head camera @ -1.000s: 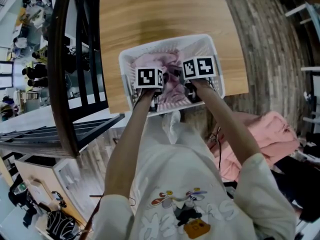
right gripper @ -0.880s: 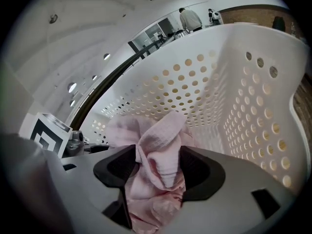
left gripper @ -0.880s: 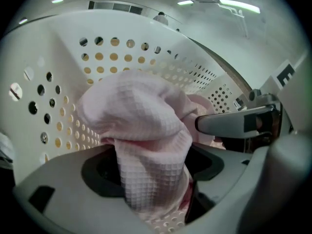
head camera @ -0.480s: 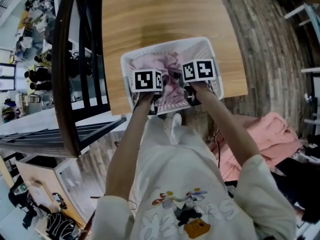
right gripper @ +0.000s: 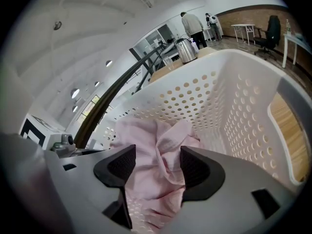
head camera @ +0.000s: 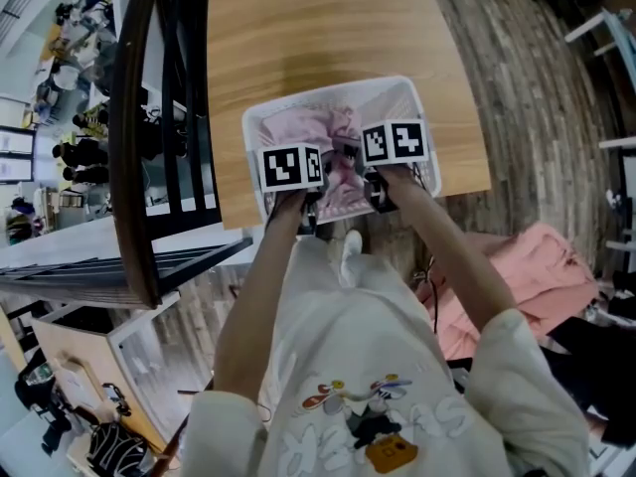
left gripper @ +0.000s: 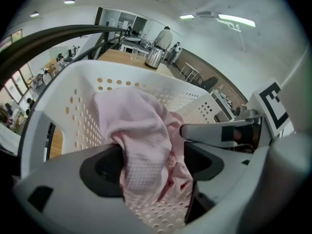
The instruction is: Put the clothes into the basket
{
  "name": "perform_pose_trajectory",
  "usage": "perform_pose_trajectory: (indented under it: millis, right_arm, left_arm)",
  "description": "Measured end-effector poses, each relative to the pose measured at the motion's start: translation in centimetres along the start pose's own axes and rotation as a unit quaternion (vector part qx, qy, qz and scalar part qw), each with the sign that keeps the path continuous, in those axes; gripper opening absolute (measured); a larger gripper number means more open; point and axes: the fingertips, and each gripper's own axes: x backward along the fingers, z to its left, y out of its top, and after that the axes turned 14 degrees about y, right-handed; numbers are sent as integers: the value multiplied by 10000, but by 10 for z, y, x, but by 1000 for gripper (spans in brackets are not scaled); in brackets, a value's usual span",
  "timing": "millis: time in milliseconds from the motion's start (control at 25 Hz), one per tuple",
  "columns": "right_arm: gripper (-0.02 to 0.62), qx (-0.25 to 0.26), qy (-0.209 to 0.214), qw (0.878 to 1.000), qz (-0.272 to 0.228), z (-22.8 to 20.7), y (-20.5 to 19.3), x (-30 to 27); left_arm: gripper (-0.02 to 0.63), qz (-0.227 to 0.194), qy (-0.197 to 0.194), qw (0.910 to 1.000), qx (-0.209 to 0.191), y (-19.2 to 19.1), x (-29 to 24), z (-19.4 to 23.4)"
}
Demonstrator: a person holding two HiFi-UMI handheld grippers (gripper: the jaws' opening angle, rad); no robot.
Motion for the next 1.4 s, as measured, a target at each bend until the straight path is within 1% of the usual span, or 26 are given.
perform_pose_trajectory:
  millis: [120,320,440,680,840,1000,1080,1160,1280,1400]
  right_arm:
    - [281,-65,134,9998,-132,7,6,5]
    - [281,-6,299,9993,-210,20,12,12]
    - [281,-22,431,9986,-299,29,15,18]
    - [281,115,583,9972,-455,42,29,33]
    - [281,145,749,9956,-546,52,24,46]
    - [278,84,996,9929,-650,65,20,59]
    - [276,284,1035,9920,-669,76,20,67]
    - [275,641,1016,9903,-697,87,20,74]
    - [273,1090,1035,9856,-770,100,24,81]
    - [268,1344,1115,9813,-811,114,24,86]
  left_arm:
    - [367,-179,76,9997,134,7,10,2]
    - [367,-322,64,9994,81,11,22,-4]
    - [367,-490,94,9988,13,16,34,-6]
    - [367,-697,-4,9976,-33,27,53,-18]
    - [367,-738,-103,9972,7,21,64,-25]
    - [367,-944,-174,9954,-43,18,79,-34]
    - [359,-1071,-175,9941,-73,17,89,-37]
    - [327,-1191,-191,9927,-73,16,100,-39]
    - [313,-1341,-317,9905,3,16,113,-41]
    - [276,-1508,-317,9881,35,15,124,-38]
